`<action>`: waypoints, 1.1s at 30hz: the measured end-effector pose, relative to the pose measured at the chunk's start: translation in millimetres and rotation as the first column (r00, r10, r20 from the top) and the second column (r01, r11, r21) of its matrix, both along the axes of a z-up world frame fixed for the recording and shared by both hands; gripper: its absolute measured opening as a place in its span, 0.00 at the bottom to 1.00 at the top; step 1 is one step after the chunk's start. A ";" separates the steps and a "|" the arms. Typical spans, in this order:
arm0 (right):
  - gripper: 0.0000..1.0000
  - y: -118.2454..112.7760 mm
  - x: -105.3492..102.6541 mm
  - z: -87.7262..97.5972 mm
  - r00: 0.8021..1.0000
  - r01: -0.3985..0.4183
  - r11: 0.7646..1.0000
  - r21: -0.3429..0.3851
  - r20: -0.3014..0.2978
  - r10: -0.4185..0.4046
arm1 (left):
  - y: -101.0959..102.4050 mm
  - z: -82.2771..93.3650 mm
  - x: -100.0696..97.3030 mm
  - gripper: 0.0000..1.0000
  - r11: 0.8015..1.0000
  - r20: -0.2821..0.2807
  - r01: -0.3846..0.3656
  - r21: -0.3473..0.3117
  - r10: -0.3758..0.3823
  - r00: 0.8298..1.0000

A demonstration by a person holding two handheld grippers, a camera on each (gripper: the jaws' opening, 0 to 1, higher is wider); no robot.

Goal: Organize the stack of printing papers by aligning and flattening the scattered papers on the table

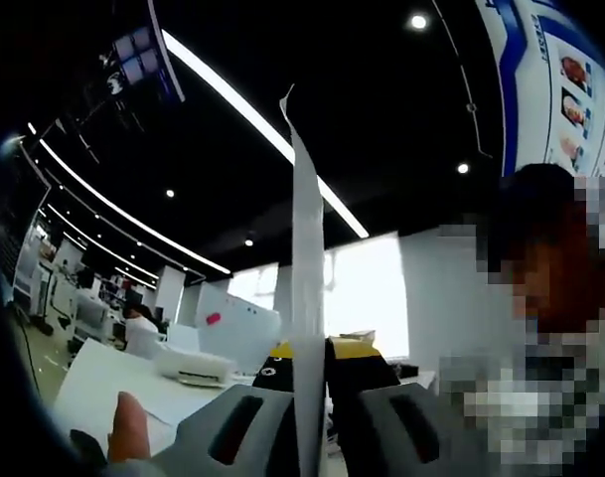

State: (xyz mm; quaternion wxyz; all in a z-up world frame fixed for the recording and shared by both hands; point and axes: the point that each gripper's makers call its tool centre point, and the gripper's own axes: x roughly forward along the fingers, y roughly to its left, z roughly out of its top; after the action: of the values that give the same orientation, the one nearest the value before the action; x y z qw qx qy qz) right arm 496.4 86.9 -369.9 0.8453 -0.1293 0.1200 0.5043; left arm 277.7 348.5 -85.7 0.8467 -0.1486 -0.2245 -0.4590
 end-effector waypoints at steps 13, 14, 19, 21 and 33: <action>0.00 -5.6 -3.7 27.8 0.998 0.040 0.997 0.062 -0.054 -0.037 | -5.7 -1.2 0.1 0.05 1.000 -0.003 0.002 0.005 -0.002 1.000; 0.00 -5.7 -5.0 29.5 0.997 0.046 0.996 0.074 -0.069 -0.041 | -5.6 -1.2 0.2 0.05 1.000 -0.003 0.002 0.007 -0.002 1.000; 0.00 -1.9 -17.9 61.5 0.998 0.019 0.986 0.166 -0.070 -0.008 | -2.6 -1.6 3.7 0.05 1.000 -0.011 -0.006 0.008 0.006 1.000; 0.00 -0.3 -26.2 86.4 0.999 -0.005 0.977 0.215 -0.044 0.015 | -2.8 -1.7 5.7 0.05 1.000 -0.013 -0.008 0.010 0.008 1.000; 0.00 -0.9 -90.8 223.5 0.993 -0.122 0.934 0.335 0.053 0.110 | -10.0 0.6 18.2 0.05 1.000 -0.034 0.003 -0.008 -0.003 0.999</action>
State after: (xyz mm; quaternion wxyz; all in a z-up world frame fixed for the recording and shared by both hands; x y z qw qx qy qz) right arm 405.6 85.9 -146.4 0.8257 0.0023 0.0098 0.5640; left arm 295.9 338.5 -85.1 0.8490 -0.1599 -0.2117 -0.4569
